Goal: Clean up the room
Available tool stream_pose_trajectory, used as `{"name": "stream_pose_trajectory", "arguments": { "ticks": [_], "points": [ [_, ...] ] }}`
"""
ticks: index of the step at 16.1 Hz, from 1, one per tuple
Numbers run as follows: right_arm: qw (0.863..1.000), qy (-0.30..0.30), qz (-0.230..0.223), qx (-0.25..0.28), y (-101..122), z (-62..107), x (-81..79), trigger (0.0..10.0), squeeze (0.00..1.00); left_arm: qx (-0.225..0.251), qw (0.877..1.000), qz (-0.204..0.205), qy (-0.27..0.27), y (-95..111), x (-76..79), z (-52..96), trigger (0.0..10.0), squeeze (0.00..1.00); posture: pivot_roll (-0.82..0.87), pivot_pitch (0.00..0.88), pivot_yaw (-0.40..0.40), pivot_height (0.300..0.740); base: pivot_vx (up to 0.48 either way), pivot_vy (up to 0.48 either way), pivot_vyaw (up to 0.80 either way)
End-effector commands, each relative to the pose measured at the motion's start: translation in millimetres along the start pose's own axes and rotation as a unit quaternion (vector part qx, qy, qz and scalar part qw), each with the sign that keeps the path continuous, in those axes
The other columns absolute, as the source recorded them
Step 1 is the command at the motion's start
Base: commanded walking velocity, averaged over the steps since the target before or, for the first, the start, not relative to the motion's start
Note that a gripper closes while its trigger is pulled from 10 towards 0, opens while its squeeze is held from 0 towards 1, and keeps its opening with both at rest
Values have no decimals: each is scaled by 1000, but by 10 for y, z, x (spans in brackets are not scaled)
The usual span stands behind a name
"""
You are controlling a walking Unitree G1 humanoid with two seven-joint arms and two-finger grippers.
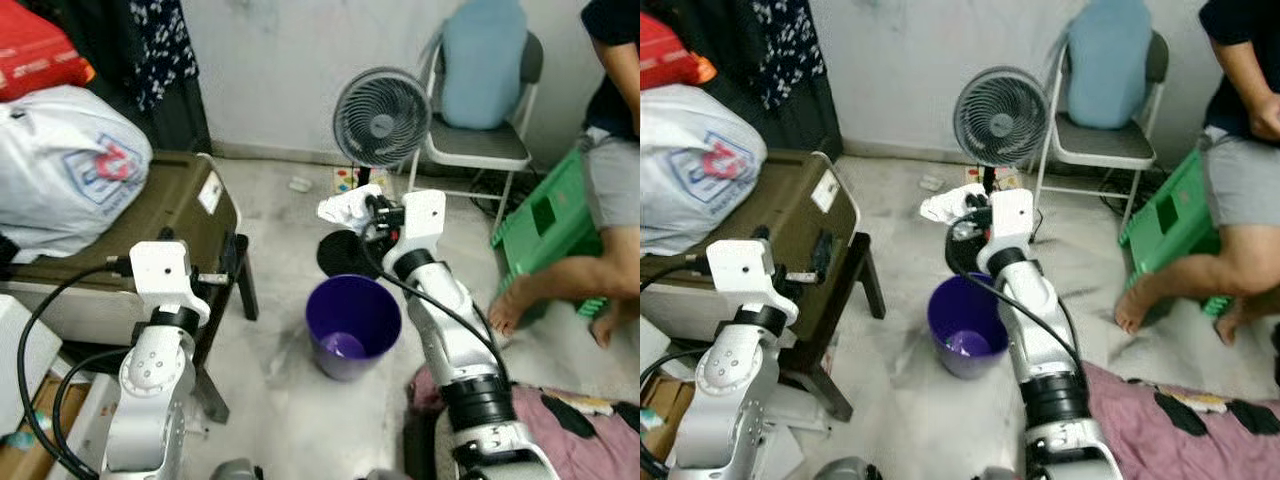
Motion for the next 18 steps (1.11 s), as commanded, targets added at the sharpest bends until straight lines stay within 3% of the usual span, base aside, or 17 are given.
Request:
{"name": "stream_pose_trajectory", "arguments": {
  "ticks": [1,6,14,16,18],
  "points": [
    [1000,1,0,3,35,-24,9,10000,0,7,1000,1,0,31,-10,-4,10000,0,-43,0,-13,740,307,352,0],
    [1000,-1,1,3,29,-28,10,10000,0,4,1000,4,0,13,-6,-10,10000,0,-46,0,-10,740,253,329,0],
    [1000,-1,1,1,26,-30,14,10000,0,19,1000,-9,-4,82,-4,-18,10000,0,-44,0,-13,740,0,0,0],
    [1000,0,1,0,23,-32,14,10000,0,18,1000,-19,-4,84,-3,-26,10000,0,-44,0,-13,740,0,0,-675],
    [1000,-1,0,0,21,-34,16,10000,0,29,999,2,-27,98,36,-6,10000,0,-45,0,-12,740,0,0,-688]
  ]
}}
Point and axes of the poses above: a point about 5 cm out from each wrist's last joint towards the gripper, its own z axis pointing back from the gripper into the wrist, its own y axis along the axis of the wrist's last joint, x = y × z, the point moved 2 cm from there along -z, pointing out of the wrist towards the gripper, and after that the axes turned 14 degrees about -z, right-handed, at the moved point
